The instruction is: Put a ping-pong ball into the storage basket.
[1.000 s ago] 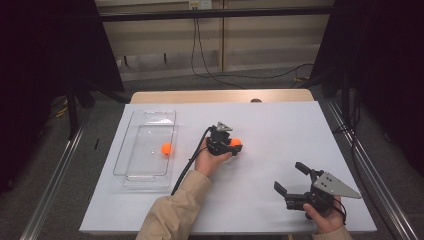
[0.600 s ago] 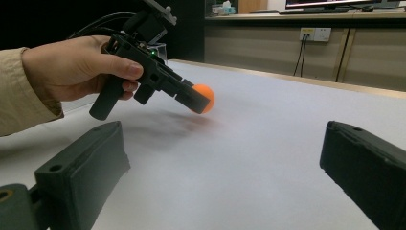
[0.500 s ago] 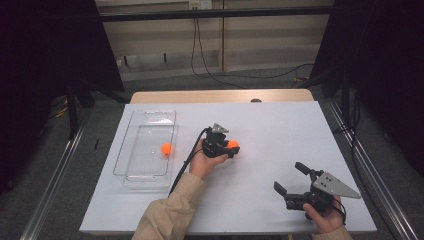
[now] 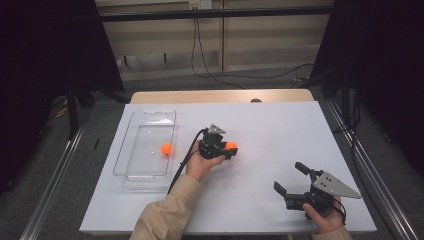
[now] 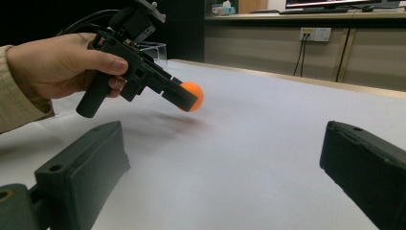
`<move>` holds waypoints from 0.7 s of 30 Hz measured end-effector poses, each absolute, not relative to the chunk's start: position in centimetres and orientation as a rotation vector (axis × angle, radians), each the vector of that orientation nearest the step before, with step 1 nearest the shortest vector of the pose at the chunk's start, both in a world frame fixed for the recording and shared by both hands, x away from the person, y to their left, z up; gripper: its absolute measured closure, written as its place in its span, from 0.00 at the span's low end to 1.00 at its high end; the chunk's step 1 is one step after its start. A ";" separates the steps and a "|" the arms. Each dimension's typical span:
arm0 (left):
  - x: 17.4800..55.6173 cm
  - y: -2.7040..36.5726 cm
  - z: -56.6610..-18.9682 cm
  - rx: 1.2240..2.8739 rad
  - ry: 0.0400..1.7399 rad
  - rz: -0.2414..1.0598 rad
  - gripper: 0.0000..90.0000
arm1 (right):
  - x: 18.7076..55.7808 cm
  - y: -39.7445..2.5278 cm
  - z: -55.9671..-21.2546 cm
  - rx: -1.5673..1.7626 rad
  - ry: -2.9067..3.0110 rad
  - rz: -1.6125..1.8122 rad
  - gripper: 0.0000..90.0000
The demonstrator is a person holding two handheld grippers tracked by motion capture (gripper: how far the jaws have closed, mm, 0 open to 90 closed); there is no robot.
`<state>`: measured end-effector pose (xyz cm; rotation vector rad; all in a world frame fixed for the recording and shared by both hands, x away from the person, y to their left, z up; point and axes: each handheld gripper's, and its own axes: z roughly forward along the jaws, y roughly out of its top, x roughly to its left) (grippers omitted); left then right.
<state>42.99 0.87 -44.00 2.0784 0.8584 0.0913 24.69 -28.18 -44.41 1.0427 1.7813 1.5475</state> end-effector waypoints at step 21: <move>42.4 1.7 -43.2 2.078 0.871 0.074 0.57 | 24.7 -28.1 -44.4 1.037 1.781 1.548 0.01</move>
